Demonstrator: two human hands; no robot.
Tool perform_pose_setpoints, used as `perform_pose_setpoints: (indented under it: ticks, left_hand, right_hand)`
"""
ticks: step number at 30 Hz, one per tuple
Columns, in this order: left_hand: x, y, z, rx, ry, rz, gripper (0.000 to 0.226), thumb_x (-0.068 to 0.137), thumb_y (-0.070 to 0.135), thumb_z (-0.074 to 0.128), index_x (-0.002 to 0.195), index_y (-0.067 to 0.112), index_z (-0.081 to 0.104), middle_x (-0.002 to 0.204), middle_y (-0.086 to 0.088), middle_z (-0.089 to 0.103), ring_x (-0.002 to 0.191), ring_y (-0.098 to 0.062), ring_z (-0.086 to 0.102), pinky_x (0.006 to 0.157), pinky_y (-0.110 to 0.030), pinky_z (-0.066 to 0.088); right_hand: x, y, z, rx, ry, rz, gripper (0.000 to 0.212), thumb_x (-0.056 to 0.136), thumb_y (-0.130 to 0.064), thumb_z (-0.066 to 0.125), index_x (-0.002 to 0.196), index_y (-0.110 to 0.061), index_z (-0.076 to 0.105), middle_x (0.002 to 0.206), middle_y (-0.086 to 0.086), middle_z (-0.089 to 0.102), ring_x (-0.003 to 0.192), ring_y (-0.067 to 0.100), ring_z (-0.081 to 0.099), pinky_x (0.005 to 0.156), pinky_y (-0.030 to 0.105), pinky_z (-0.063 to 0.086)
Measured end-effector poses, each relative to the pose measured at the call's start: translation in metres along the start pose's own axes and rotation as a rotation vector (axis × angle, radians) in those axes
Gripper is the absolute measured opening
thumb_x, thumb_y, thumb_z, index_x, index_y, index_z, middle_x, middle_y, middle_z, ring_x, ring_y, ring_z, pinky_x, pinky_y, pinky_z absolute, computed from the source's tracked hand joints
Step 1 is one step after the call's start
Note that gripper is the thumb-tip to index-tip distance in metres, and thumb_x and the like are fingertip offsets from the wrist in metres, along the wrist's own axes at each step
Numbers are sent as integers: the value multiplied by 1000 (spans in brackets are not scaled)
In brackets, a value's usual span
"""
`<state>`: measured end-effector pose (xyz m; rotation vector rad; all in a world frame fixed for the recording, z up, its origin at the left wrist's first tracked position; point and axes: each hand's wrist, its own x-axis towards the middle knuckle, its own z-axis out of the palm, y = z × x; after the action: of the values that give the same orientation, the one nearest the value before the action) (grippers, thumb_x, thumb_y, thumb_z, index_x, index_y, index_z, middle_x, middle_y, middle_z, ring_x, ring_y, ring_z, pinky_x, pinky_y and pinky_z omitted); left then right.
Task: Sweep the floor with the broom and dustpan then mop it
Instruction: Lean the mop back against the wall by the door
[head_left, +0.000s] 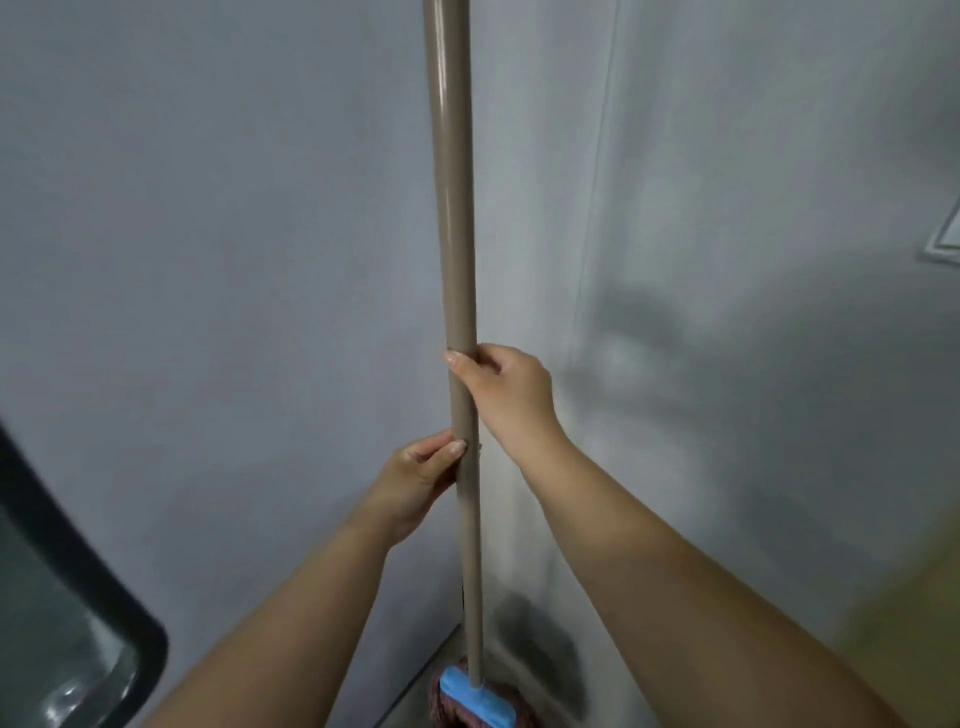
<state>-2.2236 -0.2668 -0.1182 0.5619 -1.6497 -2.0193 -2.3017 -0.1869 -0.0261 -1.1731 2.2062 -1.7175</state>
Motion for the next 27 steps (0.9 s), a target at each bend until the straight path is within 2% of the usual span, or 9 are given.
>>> perform_pose_setpoints:
  ticks: [3, 5, 9, 13, 19, 23, 27]
  left_hand:
    - [2, -22, -22, 2, 50, -48, 28, 92, 1, 48, 119, 2, 58, 86, -1, 72, 77, -7, 67, 73, -17, 54]
    - [4, -36, -32, 22, 59, -95, 26, 91, 1, 51, 113, 9, 61, 89, 2, 73, 76, -3, 68, 67, -13, 53]
    - [7, -55, -48, 33, 64, -168, 25, 89, 4, 56, 111, 14, 62, 90, 5, 71, 74, -1, 67, 64, -12, 52]
    - [16, -63, -61, 72, 51, -169, 26, 88, 4, 58, 110, 17, 63, 88, 5, 71, 73, -1, 67, 64, -12, 52]
    - [36, -68, -65, 135, 46, -165, 28, 88, 8, 61, 114, 18, 63, 94, 8, 69, 82, -2, 67, 68, -12, 52]
    - [58, -79, -62, 286, 73, -177, 31, 90, 12, 59, 121, 7, 61, 111, -1, 64, 93, -9, 60, 79, -18, 47]
    - [75, -100, -60, 334, 77, -273, 32, 93, 15, 55, 123, 8, 59, 108, -5, 61, 93, -12, 56, 71, -13, 46]
  right_hand:
    - [-1, 24, 24, 19, -51, 62, 24, 87, -37, 61, 81, -15, 70, 71, -1, 66, 69, 13, 58, 58, 17, 42]
    - [-2, 42, 36, 63, -64, 117, 18, 87, -35, 61, 77, -21, 67, 65, -8, 62, 68, 12, 58, 60, 17, 45]
    - [-5, 68, 56, 144, -41, 219, 14, 86, -30, 63, 74, -22, 64, 63, -10, 61, 70, 13, 61, 76, 35, 56]
    - [-1, 80, 70, 196, 19, 259, 27, 86, -27, 64, 79, -2, 67, 67, 5, 61, 68, 16, 57, 79, 48, 55]
    - [13, 96, 76, 191, 34, 233, 17, 86, -28, 64, 78, -14, 68, 61, -7, 61, 66, 13, 59, 75, 37, 55]
    - [27, 125, 81, 187, 22, 284, 11, 88, -25, 62, 79, -19, 66, 62, -8, 59, 69, 14, 58, 72, 32, 52]
    - [39, 176, 83, 27, -47, 371, 20, 89, -31, 58, 75, -17, 62, 61, -8, 54, 62, 9, 53, 58, 17, 43]
